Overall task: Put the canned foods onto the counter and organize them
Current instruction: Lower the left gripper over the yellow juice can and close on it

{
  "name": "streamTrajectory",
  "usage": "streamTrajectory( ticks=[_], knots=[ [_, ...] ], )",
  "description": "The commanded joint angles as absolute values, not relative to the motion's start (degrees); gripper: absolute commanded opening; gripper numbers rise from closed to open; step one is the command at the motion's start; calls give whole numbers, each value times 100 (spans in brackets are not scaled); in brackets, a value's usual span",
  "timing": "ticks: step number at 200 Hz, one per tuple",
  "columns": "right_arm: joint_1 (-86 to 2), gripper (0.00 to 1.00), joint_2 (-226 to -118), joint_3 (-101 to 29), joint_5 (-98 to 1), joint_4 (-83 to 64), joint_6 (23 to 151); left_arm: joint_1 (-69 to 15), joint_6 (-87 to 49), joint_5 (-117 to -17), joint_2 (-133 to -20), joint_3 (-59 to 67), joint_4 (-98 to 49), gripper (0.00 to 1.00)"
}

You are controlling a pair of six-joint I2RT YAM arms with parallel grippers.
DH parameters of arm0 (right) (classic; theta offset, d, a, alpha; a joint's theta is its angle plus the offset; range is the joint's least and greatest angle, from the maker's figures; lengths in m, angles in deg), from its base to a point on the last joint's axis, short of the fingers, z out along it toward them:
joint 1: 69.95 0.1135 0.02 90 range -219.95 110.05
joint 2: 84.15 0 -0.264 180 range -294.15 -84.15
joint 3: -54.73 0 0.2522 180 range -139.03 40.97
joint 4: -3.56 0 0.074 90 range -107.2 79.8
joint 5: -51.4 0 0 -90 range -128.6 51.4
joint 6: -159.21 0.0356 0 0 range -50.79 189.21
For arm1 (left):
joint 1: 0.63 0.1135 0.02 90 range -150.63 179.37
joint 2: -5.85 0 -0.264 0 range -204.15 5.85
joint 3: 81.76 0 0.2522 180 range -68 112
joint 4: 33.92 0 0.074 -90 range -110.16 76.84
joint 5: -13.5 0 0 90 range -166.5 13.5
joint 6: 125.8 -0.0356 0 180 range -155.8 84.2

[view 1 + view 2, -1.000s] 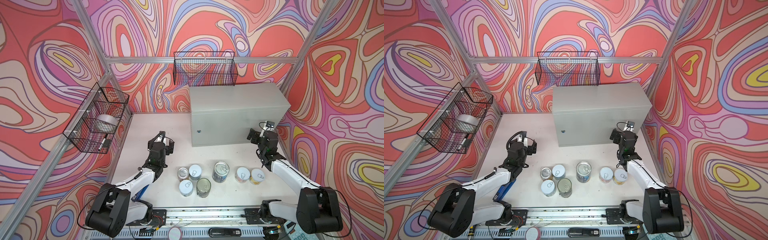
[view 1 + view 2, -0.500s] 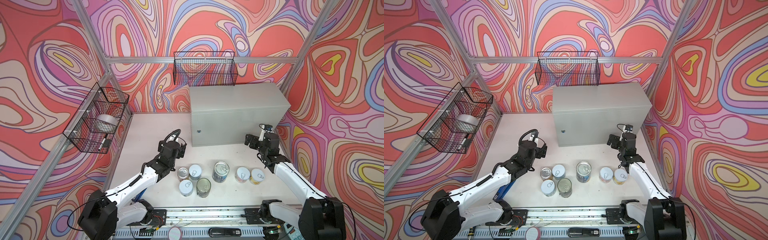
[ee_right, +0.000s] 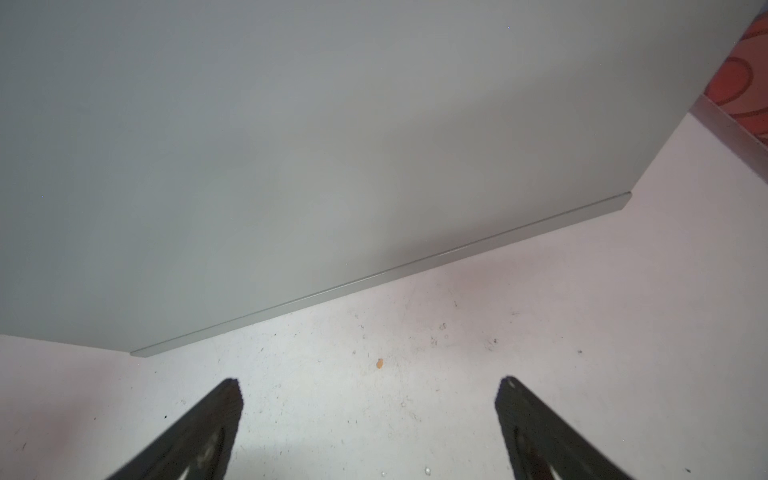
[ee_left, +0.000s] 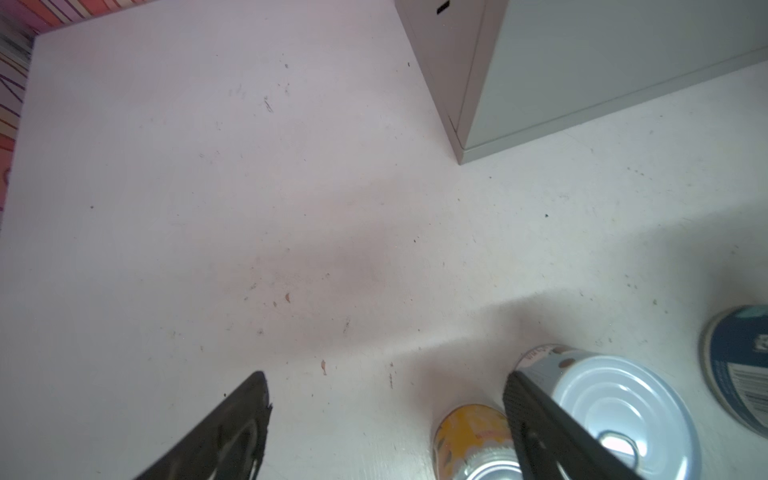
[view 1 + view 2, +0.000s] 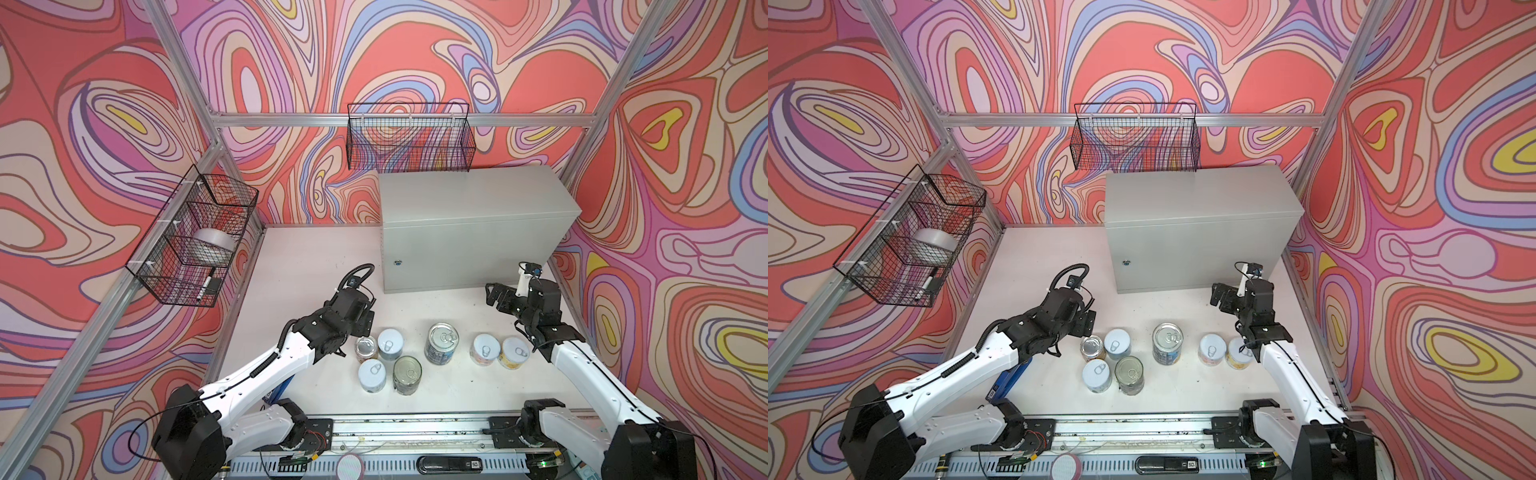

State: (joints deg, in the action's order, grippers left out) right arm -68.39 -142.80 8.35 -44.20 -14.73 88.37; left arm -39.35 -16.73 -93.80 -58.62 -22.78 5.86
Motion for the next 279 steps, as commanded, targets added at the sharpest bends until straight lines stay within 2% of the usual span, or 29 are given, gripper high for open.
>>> streamTrajectory(
  ticks=[1, 47, 108, 208, 279],
  knots=[
    [-6855, 98, -14265, 854, -4870, -1635, 8942, -3990, -1318, -8799, -5660, -2395, 1099, 90],
    [-6855, 97, -14096, 948, -4897, -1707, 8989, -4109, -883, -8110, -5200, -2770, 1076, 89],
    [-6855, 97, -14095, 964, -4958, -1751, 8995, -4281, -551, -7988, -4937, -3120, 1139, 89],
    [-6851, 97, -13906, 1067, -5004, -2069, 9074, -4378, -478, -8119, -5470, -3076, 1015, 80],
    [-6855, 96, -14159, 974, -5135, -2092, 9074, -4515, -465, -8099, -5571, -3110, 807, 81]
  ],
)
